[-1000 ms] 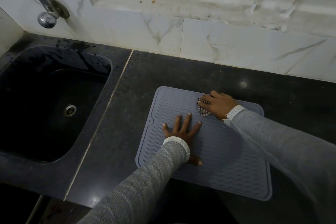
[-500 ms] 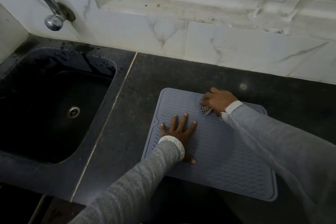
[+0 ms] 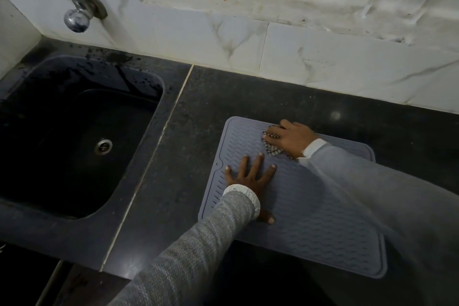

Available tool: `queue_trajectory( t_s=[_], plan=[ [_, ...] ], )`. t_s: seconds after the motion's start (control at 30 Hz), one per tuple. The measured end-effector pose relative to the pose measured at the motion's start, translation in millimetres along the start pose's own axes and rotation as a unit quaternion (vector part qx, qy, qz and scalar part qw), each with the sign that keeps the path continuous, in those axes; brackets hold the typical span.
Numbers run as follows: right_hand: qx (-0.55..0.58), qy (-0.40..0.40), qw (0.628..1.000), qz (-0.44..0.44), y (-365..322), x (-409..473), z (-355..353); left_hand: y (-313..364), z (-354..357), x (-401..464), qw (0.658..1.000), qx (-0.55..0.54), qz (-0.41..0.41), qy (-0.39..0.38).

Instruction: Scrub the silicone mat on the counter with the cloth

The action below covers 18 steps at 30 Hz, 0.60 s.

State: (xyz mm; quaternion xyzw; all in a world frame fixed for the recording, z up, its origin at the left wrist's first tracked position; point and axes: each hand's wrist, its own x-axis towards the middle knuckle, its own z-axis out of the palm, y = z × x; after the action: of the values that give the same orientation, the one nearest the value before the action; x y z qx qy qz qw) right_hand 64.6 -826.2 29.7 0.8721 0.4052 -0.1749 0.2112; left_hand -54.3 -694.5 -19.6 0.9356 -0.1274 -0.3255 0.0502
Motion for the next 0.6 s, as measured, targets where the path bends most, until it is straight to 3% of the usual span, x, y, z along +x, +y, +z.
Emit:
queue_trajectory(
  t_s=[0.1, 0.27, 0.4, 0.6],
  plan=[
    [0.007, -0.021, 1.000, 0.004, 10.7, -3.8, 2.2, 0.5, 1.9, 1.4, 1.000, 0.003, -0.002, 0.003],
    [0.107, 0.053, 0.993, 0.015, -8.7, 26.4, -16.1, -1.0, 2.2, 3.7, 1.000, 0.002, -0.002, 0.000],
    [0.064, 0.071, 0.995, 0.005, -28.7, 42.6, -19.4, -1.7, 1.3, 3.9, 1.000, 0.003, 0.002, -0.011],
    [0.008, 0.008, 1.000, 0.009, 7.8, -2.2, 12.6, 0.3, 3.4, 3.4, 1.000, 0.002, -0.004, 0.007]
  ],
)
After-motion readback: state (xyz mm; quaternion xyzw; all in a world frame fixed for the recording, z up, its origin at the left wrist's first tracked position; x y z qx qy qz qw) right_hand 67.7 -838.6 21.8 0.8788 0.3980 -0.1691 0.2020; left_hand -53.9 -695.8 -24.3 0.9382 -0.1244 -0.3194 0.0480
